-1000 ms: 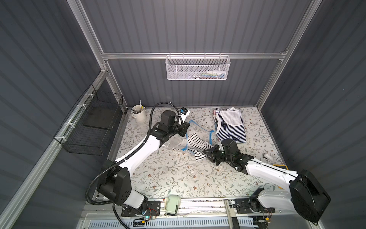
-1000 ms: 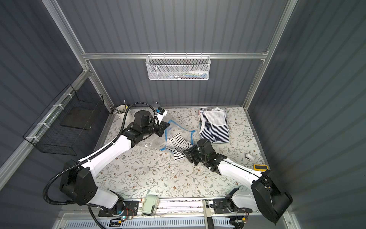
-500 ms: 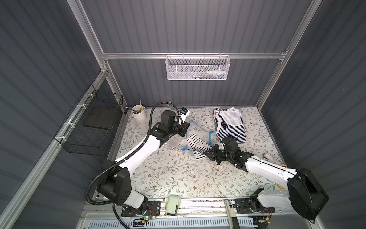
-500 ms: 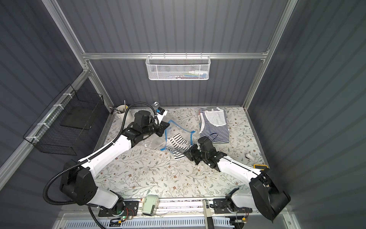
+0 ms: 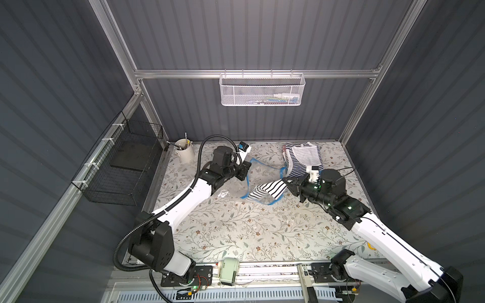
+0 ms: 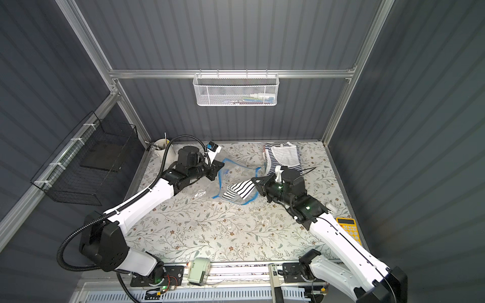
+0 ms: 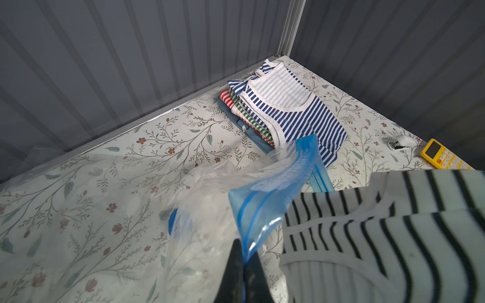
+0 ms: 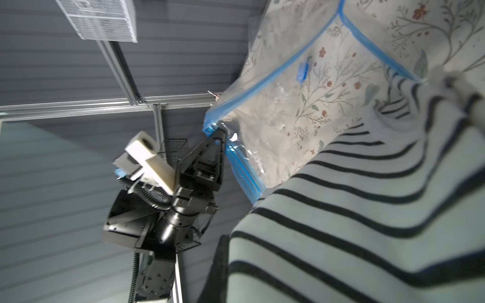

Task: Take the tank top out of the vacuum bag
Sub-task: Take out the tank top from the vacuum bag, then place the tank top on the tank top.

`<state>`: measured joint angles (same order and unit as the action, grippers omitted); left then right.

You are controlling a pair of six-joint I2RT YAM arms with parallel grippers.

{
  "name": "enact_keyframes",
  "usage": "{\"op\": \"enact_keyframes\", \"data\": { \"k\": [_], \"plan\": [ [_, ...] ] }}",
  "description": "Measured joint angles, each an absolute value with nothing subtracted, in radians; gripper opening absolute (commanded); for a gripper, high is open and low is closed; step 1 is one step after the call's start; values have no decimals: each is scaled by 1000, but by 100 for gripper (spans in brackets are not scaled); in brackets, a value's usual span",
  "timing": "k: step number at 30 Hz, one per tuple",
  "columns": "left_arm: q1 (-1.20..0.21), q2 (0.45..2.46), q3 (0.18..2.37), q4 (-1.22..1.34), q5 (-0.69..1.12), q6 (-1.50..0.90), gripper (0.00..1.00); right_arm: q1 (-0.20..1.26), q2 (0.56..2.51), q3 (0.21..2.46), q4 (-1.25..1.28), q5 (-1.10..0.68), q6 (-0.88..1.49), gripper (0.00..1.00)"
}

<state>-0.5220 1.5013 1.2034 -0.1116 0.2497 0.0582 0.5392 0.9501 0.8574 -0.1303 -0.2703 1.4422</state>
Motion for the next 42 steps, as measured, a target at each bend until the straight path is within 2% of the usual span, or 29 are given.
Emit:
{"op": "enact_keyframes", "data": {
  "k": [10,18,32,42],
  "plan": [
    [-514,1501,1203,-112,246,60,0,478,922,1135,-316,-204,1358,0],
    [-506,1501,1203,-112,245,60,0,335,951,1253,-383,-206,1277,0],
    [-489,1501,1203,-112,245,60,0,66,1068,1276,-386,-318,1150,0],
    [-489,1501,1203,-112,238,65,0,7,1204,1295,-285,-372,1067,0]
  ]
}}
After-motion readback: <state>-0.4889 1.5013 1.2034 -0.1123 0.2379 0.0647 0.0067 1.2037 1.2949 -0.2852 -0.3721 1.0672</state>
